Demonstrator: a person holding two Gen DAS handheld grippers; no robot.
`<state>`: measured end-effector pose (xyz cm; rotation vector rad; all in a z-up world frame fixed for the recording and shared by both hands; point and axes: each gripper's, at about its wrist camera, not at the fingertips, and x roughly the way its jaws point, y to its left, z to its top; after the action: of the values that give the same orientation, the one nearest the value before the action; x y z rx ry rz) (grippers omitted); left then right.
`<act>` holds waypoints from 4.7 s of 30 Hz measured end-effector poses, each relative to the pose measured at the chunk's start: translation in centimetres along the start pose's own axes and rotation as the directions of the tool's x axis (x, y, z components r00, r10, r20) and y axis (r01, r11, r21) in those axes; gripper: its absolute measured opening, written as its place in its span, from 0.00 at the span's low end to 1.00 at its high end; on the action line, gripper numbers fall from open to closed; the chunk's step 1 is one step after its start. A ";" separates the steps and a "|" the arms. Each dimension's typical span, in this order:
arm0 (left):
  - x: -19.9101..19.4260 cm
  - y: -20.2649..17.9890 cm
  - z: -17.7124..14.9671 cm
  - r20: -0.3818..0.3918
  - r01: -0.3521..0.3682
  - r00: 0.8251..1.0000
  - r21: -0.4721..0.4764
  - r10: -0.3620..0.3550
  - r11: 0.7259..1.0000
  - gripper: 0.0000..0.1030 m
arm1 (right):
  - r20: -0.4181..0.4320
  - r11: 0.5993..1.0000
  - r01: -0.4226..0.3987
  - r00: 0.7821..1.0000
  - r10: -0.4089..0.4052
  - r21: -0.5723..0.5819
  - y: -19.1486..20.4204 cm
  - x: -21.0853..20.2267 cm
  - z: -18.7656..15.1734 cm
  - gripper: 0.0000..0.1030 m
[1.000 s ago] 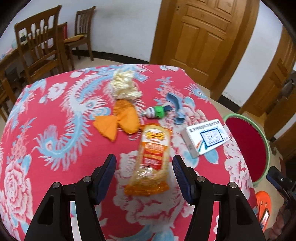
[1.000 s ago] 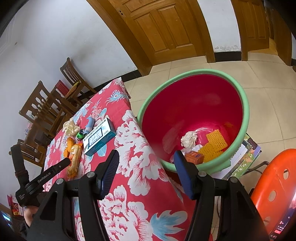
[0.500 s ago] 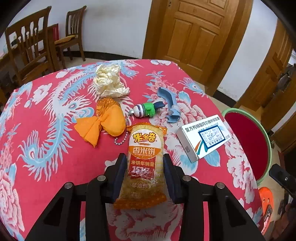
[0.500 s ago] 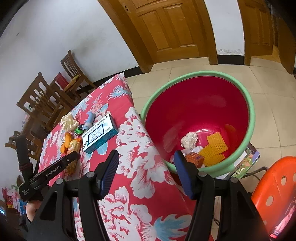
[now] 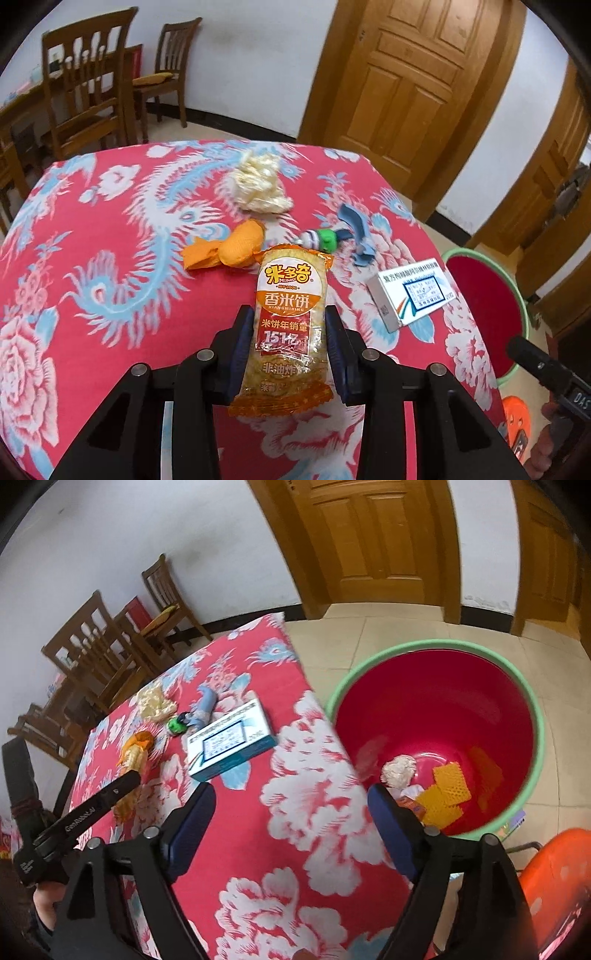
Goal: Collect trash
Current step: 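Hold the snack bag in the left tool while the right tool grasps the white medicine box, then carry the snack bag in the left tool while the right tool carries the medicine box over the bin, then open the right tool to drop the medicine box into the bin, then lower the snack bag over the bin and open the left tool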
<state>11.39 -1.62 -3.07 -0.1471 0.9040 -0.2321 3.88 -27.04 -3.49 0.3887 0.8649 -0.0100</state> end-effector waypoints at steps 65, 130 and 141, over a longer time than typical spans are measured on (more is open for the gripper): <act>-4.6 0.9 -0.4 0.079 0.052 0.996 -0.055 -0.047 0.997 0.38 | 0.056 0.997 0.018 0.998 -0.014 -0.079 3.7 0.5 0.3 0.87; 0.2 -14.0 0.0 -0.046 0.195 0.981 0.163 -0.190 0.967 0.38 | 0.071 0.955 0.114 0.988 -0.138 0.275 -12.4 -2.1 -1.2 0.90; 2.2 -17.2 0.4 -0.077 0.230 0.973 0.212 -0.218 0.950 0.38 | 0.110 0.945 0.123 0.980 -0.163 0.303 -13.4 -4.0 -1.2 0.90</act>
<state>10.69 -18.82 -0.63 -0.0379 0.9078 -0.5477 -1.81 -39.67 -5.56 0.5974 0.7579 -0.3009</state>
